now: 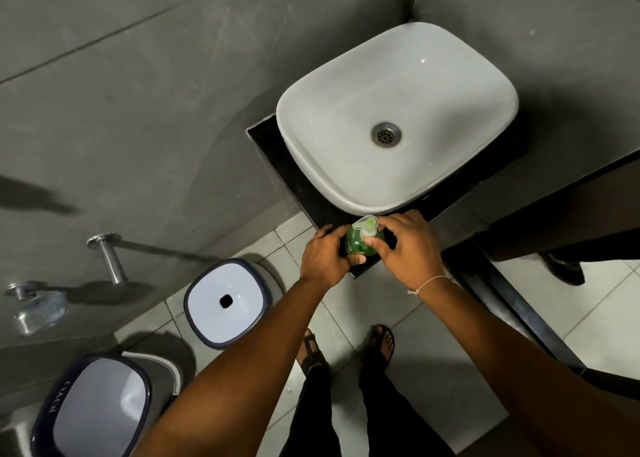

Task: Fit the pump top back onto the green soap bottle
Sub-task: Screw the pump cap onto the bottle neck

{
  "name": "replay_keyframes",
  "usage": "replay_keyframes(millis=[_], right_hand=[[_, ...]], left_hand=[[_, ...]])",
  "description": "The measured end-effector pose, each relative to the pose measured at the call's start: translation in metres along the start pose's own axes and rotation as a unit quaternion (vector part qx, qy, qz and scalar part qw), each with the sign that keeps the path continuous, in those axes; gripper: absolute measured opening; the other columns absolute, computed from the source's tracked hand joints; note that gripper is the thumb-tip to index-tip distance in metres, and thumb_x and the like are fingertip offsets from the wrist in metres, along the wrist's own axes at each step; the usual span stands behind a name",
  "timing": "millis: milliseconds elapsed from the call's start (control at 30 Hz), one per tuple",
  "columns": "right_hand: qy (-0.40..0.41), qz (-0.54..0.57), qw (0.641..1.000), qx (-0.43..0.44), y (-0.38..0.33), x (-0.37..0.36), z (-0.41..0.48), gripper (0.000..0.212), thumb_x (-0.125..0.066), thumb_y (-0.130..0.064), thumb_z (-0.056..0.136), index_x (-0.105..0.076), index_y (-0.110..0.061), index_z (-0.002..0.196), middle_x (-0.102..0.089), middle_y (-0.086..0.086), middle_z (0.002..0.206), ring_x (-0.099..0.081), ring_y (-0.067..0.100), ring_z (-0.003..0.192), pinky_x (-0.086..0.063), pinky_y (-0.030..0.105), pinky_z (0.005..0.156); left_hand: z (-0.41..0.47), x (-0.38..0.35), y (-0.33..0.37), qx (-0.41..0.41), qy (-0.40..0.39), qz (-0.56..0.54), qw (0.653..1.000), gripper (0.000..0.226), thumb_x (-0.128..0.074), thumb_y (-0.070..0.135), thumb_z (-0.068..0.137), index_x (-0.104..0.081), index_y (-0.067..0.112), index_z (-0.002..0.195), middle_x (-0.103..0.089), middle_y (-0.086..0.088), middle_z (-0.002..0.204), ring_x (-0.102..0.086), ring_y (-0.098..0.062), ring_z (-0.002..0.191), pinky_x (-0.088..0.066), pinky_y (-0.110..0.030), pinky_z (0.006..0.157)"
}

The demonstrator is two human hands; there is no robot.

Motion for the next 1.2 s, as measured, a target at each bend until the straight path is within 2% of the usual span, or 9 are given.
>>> replay_keyframes(millis=[133, 267, 367, 467, 600, 733, 933, 1100, 1200], right_hand=[[-0.045, 0.004, 0.998, 0.044, -0.002, -0.001, 0.007, 0.038, -0.072, -0.032, 0.080, -0.067, -0.020, 0.116, -0.070, 0.001, 0.109, -0.055, 0.023, 0.103, -0.050, 0.035, 0.087], [-0.035, -0.007, 0.995, 0.096, -0.011, 0.006, 0.012, 0.028, -0.076, -0.030, 0.075, -0.061, -0.021, 0.097, -0.069, 0.002, 0.095, -0.057, 0.027, 0.094, -0.051, 0.036, 0.080], [-0.026, -0.027, 0.996, 0.081, -0.009, 0.008, 0.014, 0.029, -0.079, -0.036, 0.071, -0.063, -0.017, 0.086, -0.066, 0.001, 0.086, -0.057, 0.025, 0.089, -0.052, 0.038, 0.075], [0.007, -0.032, 0.998, 0.048, -0.006, 0.010, 0.009, 0.034, -0.076, -0.044, 0.070, -0.068, -0.018, 0.090, -0.063, -0.005, 0.078, -0.052, 0.017, 0.085, -0.047, 0.032, 0.069], [0.028, -0.016, 0.999, -0.002, -0.003, 0.006, 0.003, 0.036, -0.080, -0.043, 0.069, -0.069, -0.019, 0.093, -0.061, -0.006, 0.075, -0.051, 0.018, 0.079, -0.045, 0.032, 0.069], [0.002, 0.050, 0.999, -0.002, 0.000, 0.003, 0.005, 0.033, -0.082, -0.034, 0.067, -0.072, -0.024, 0.097, -0.062, -0.013, 0.077, -0.048, 0.010, 0.083, -0.048, 0.031, 0.073], [-0.047, 0.039, 0.998, -0.007, 0.004, -0.003, 0.016, 0.032, -0.081, -0.034, 0.071, -0.073, -0.029, 0.101, -0.058, -0.018, 0.074, -0.045, 0.005, 0.080, -0.047, 0.026, 0.066], [-0.075, 0.024, 0.997, 0.005, 0.007, -0.006, 0.014, 0.022, -0.080, -0.038, 0.071, -0.074, -0.020, 0.082, -0.060, -0.013, 0.074, -0.047, 0.011, 0.078, -0.045, 0.028, 0.065], [-0.053, -0.014, 0.998, 0.029, -0.001, 0.000, 0.016, 0.025, -0.083, -0.037, 0.069, -0.069, -0.015, 0.073, -0.057, -0.004, 0.070, -0.049, 0.016, 0.076, -0.044, 0.028, 0.062]], left_hand=[[0.000, 0.001, 0.001, -0.003, -0.001, 0.011, 1.000, 0.072, -0.078, 0.050, 0.072, -0.051, 0.030, 0.135, -0.047, -0.012, 0.148, -0.034, -0.026, 0.142, -0.039, -0.039, 0.111], [0.000, 0.001, 0.001, -0.003, -0.001, 0.018, 1.000, 0.073, -0.078, 0.052, 0.072, -0.050, 0.030, 0.136, -0.046, -0.012, 0.148, -0.037, -0.028, 0.140, -0.039, -0.039, 0.111], [0.000, 0.002, 0.003, -0.007, 0.001, 0.018, 1.000, 0.072, -0.078, 0.052, 0.072, -0.052, 0.030, 0.135, -0.049, -0.012, 0.146, -0.040, -0.028, 0.137, -0.041, -0.040, 0.110], [-0.001, 0.003, 0.004, -0.008, 0.004, 0.016, 1.000, 0.071, -0.078, 0.052, 0.071, -0.052, 0.031, 0.134, -0.051, -0.012, 0.144, -0.042, -0.028, 0.136, -0.042, -0.041, 0.108], [-0.003, 0.003, 0.004, -0.006, 0.006, 0.013, 1.000, 0.073, -0.078, 0.051, 0.072, -0.050, 0.031, 0.136, -0.049, -0.012, 0.145, -0.042, -0.030, 0.136, -0.042, -0.041, 0.109], [-0.003, 0.003, 0.003, 0.000, 0.006, 0.015, 1.000, 0.073, -0.078, 0.052, 0.072, -0.052, 0.028, 0.135, -0.048, -0.012, 0.146, -0.044, -0.030, 0.134, -0.042, -0.041, 0.109], [-0.002, 0.005, 0.004, -0.001, 0.009, 0.014, 1.000, 0.074, -0.078, 0.052, 0.070, -0.054, 0.025, 0.134, -0.050, -0.014, 0.145, -0.044, -0.030, 0.135, -0.040, -0.041, 0.110], [-0.004, 0.005, 0.005, -0.012, 0.012, 0.018, 1.000, 0.073, -0.079, 0.051, 0.070, -0.053, 0.027, 0.134, -0.052, -0.014, 0.143, -0.046, -0.032, 0.132, -0.042, -0.043, 0.108], [-0.005, 0.005, 0.006, -0.013, 0.020, 0.020, 1.000, 0.071, -0.079, 0.051, 0.070, -0.054, 0.027, 0.133, -0.055, -0.012, 0.141, -0.048, -0.031, 0.131, -0.043, -0.043, 0.107]])
Point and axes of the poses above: each hand's wrist, its own z-axis towards the middle knuckle, its own x-axis out of the back of the hand, y = z × x, the point moved 10 cm from there along z, towards the middle knuckle
